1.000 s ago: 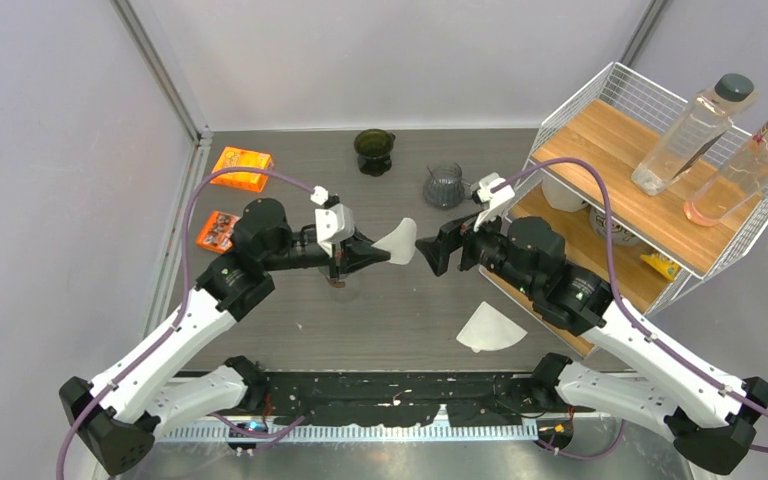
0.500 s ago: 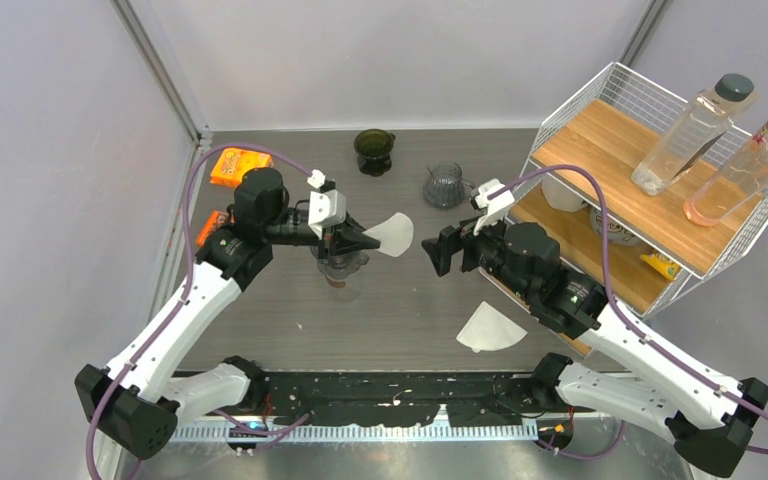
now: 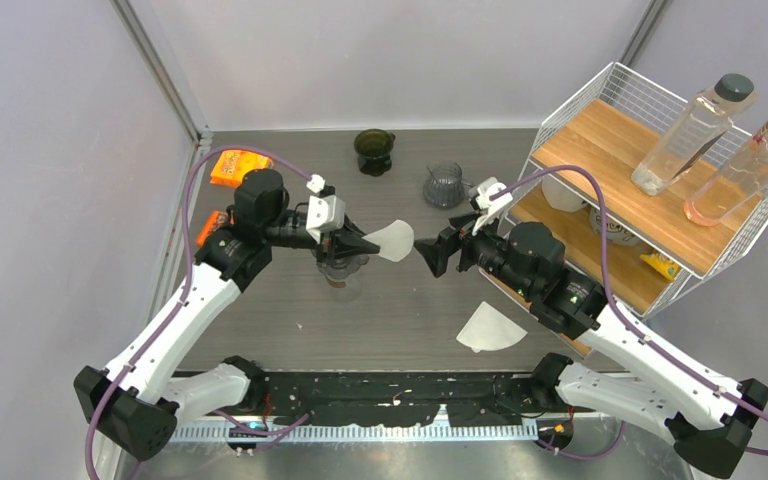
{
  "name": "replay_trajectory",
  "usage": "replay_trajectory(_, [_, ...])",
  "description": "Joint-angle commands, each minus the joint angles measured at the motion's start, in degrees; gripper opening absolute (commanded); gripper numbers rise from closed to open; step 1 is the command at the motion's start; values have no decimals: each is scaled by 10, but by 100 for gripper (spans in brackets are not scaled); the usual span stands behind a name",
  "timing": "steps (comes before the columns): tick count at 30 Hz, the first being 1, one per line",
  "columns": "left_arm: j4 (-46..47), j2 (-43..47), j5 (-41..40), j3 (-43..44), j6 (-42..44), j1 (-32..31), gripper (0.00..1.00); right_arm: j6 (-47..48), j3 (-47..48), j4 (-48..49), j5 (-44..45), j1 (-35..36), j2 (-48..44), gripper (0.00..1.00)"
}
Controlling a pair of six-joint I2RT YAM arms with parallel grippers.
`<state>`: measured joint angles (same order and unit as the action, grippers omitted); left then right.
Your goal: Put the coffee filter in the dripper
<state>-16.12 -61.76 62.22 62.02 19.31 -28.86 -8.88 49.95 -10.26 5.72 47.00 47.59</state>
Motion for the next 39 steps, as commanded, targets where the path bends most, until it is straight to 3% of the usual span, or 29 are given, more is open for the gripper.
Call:
replay_trajectory(1, [36,11,13,4,-19,2,0,-6,4,38,-29,-2,-9,96])
replay_trajectory(13, [59,19,8,-12,-32,2,0,-12,10,21,-24,-2,0,96])
replay_trajectory(29, [75,3,-11,-9,-60,1,0,-14,7,38,-122,-2,-16,95])
replay_trajectory(39, [95,0,-8,-11,-89,1,0,-15,9,51,-103,-2,-11,95])
